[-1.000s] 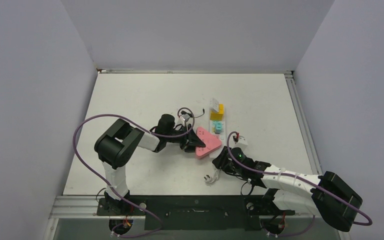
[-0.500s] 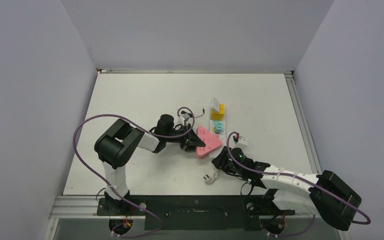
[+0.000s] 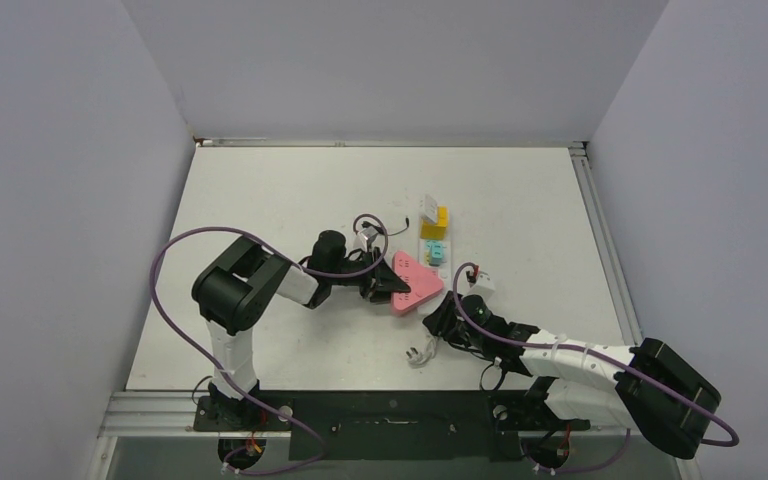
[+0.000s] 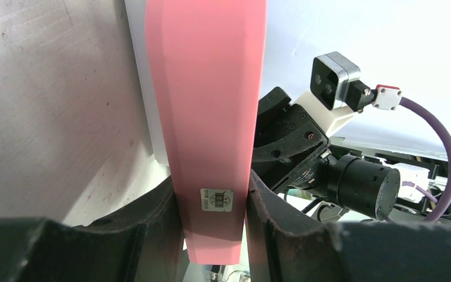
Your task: Pull the plug off the socket
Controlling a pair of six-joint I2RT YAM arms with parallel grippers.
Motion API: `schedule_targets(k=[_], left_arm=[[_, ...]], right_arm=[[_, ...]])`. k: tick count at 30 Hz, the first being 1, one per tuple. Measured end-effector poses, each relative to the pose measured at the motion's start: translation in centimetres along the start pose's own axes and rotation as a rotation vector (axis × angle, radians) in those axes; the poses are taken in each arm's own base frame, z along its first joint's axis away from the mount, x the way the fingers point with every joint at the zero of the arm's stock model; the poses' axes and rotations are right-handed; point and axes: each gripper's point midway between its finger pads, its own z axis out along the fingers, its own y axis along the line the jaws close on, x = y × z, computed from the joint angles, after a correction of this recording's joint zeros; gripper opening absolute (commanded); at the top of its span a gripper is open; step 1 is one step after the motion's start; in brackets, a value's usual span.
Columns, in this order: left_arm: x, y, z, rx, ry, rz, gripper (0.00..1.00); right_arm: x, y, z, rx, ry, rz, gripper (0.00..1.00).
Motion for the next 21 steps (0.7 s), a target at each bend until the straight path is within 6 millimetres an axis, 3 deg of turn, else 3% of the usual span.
schedule_targets(k=[21], left_arm=[[-0.06,0.16,-0.23,-0.054,-0.033,0.070,0.00]], right_arm=[[0.03,0.03,-0.03,-0.002,0.002,0.000,0.05]])
